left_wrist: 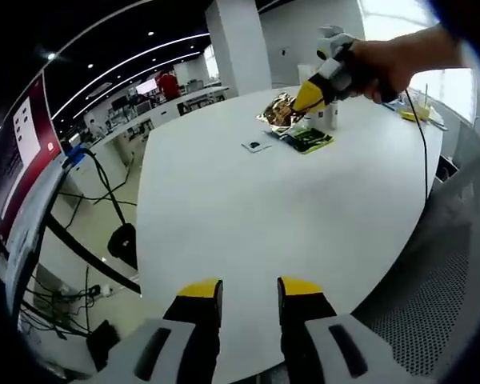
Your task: Arrange the skincare products in the storage area until every visible bottle or jar stands upright without overlapping.
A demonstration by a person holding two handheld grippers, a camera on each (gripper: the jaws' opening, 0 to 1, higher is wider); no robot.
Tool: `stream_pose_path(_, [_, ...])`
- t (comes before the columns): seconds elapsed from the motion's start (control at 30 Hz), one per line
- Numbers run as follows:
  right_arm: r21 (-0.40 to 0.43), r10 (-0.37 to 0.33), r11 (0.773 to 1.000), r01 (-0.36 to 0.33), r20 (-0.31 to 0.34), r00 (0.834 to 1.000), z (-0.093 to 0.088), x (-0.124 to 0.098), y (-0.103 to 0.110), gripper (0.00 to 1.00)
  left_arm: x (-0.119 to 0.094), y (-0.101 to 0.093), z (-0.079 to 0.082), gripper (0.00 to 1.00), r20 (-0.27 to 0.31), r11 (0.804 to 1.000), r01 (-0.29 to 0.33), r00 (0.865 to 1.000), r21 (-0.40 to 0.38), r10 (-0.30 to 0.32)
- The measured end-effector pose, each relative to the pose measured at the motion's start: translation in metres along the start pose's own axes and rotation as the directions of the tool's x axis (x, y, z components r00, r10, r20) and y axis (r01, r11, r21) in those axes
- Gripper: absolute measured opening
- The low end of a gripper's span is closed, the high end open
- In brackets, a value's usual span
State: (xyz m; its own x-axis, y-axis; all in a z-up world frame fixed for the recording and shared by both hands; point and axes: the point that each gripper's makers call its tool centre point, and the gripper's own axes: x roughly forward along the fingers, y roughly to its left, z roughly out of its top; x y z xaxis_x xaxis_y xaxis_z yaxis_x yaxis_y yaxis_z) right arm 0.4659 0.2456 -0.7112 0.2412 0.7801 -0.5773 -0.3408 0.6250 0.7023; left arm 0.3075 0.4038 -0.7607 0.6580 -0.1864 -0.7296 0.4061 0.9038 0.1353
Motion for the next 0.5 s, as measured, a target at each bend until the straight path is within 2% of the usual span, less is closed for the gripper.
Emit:
stream_pose_path(0.2, [0.036,-0.063,0.997,0.064,-0.036,0.997,0.006,0.018,-0.023,0.00,0.000,0.002,-0.006,0.21,-0.033,0.999,-0.008,0.999,0.041,0.010])
stream_pose_path(0.27, [0.039,-0.071,0.997,0.073,-0.046,0.996,0.007,0.024,-0.027,0.00,-0.001,0.008,-0.010,0.11,-0.062,0.992,-0.039,0.997,0.117,0.047])
stream_pose_path(0.33, [0.033,-0.082,0.996,0.084,-0.060,0.995,0.006,0.028,-0.030,0.00,0.000,0.012,-0.008,0.09,-0.049,0.979,-0.070,0.996,0.190,0.081])
stream_pose_path(0.4, [0.029,-0.096,0.995,0.099,-0.076,0.992,0.005,0.031,-0.036,0.00,0.000,0.007,-0.007,0.09,-0.035,0.989,-0.051,0.998,0.138,0.056])
stream_pose_path(0.5, [0.041,-0.104,0.993,0.108,-0.086,0.991,0.004,0.031,-0.041,0.00,0.001,0.009,-0.007,0.09,-0.038,0.992,-0.054,0.998,0.115,0.058])
